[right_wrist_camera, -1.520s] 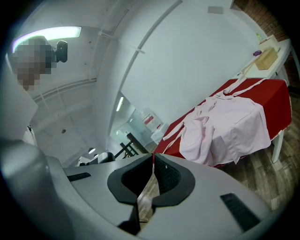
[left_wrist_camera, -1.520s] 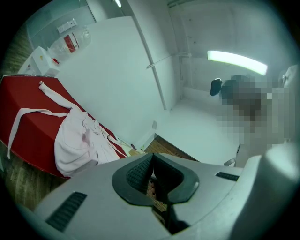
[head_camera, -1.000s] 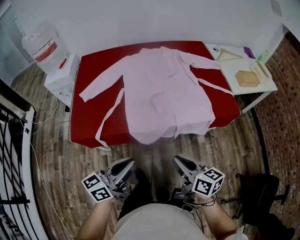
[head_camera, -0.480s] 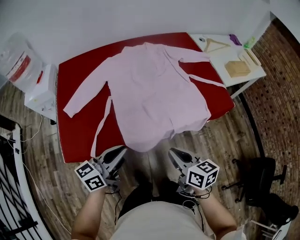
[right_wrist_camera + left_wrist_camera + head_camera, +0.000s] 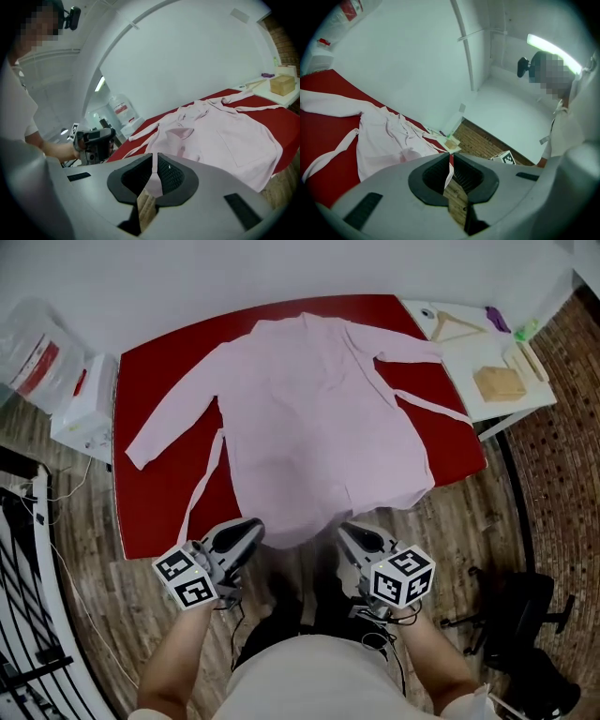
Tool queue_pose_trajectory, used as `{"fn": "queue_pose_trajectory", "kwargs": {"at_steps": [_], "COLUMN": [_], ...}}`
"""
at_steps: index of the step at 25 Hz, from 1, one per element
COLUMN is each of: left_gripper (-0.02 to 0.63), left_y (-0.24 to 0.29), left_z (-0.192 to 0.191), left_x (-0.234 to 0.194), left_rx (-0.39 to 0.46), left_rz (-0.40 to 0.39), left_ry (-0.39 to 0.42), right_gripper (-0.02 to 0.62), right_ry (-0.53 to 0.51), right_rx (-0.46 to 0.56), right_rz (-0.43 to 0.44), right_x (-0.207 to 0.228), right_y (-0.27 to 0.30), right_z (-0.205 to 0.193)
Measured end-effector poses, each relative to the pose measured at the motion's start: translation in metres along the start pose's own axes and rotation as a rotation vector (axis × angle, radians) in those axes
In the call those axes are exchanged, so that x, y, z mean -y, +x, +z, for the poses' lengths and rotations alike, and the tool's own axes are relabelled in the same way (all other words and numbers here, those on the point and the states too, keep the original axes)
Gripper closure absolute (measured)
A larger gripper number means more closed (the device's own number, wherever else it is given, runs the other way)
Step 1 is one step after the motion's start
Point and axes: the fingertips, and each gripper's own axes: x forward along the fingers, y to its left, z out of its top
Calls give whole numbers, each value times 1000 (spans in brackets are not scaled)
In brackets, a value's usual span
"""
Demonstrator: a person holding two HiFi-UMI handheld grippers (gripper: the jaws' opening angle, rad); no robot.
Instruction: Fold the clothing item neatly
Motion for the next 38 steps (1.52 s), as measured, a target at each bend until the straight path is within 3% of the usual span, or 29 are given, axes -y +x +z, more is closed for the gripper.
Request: {"fn": "queue_pose_trajectory", "kwargs": {"at_steps": [9,12,16,19,26,28,30,34,38], "left_gripper": [598,598,598,598,598,598,587,492,458], "left_y": [43,53,59,60,84,93,102,115,117], "left_z": [4,2,-3,-8,-36,-45,-53,-72,-81], "left_x": [-38,-46,-56,-61,-54,-48,-42,-29,-35], "left_rx": [-10,-24,-73,-113,-238,-284,-331,-426,-453], "left_rz": [139,176,208,211,124,96,74,37,12], "left_ry": [27,33,51,52,84,119,151,201,105], "right_gripper": [574,488,459,459,459,477,556,568,568], "right_ry": [-181,-303,-551,-714,-897,-901,-856,-662,-536], "right_rx": [-116,-176,-290,-364,-450,-506,-534,-468,-356], "right_rz": [40,77,127,136,186,213,221,244,253], "right_x": [53,61,74,89,92,88,83,53,14], "right_y": [33,47,66,77,104,104,101,88,79], "right_z": [1,-8,-27,-39,-43,-50,-52,-41,-20]}}
